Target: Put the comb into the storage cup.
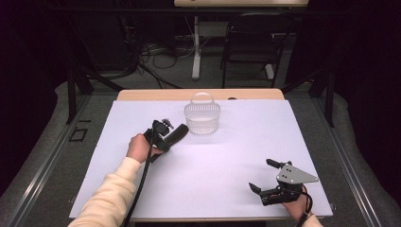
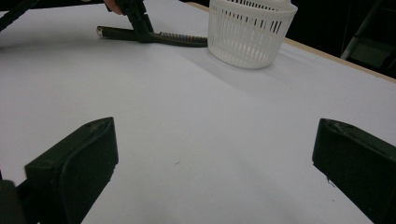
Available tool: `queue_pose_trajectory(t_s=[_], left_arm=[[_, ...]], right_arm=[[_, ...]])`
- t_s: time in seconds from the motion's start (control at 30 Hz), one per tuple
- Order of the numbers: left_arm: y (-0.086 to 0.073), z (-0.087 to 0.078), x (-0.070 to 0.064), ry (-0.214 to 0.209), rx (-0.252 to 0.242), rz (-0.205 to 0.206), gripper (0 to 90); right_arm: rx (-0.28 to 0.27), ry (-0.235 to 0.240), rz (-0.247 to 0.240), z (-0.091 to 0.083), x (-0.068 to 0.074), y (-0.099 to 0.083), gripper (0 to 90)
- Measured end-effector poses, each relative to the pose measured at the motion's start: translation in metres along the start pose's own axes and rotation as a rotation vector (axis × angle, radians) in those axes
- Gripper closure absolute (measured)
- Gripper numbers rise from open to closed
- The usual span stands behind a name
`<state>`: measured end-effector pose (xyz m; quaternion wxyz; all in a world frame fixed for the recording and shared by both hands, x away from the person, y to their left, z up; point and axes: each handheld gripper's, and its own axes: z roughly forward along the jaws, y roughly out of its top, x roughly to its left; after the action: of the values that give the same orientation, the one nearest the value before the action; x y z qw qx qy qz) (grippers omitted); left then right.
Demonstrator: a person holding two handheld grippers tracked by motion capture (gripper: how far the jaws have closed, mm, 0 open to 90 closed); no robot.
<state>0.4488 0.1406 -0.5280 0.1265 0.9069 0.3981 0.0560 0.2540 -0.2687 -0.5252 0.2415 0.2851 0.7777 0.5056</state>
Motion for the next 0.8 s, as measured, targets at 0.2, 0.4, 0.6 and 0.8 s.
queue_pose_trajectory(t_s=[0.2,0.4,0.6,0.8], left_arm=[[-0.002,0.0,0.003,-0.02,-0.013,-0.039,71.1],[-0.004,-0.001,0.005,-0.028,-0.025,-0.048,71.4],[-0.007,-0.005,0.006,-0.025,-0.038,-0.056,71.5],[-0.011,-0.009,0.008,-0.027,-0.052,-0.063,71.5]], right_arm=[[0.001,0.001,0.0,0.0,0.0,0.0,0.0],[0.002,0.001,0.0,0.0,0.0,0.0,0.0],[0.002,0.001,0.001,0.0,0.0,0.0,0.0],[0.001,0.0,0.002,0.0,0.0,0.0,0.0]])
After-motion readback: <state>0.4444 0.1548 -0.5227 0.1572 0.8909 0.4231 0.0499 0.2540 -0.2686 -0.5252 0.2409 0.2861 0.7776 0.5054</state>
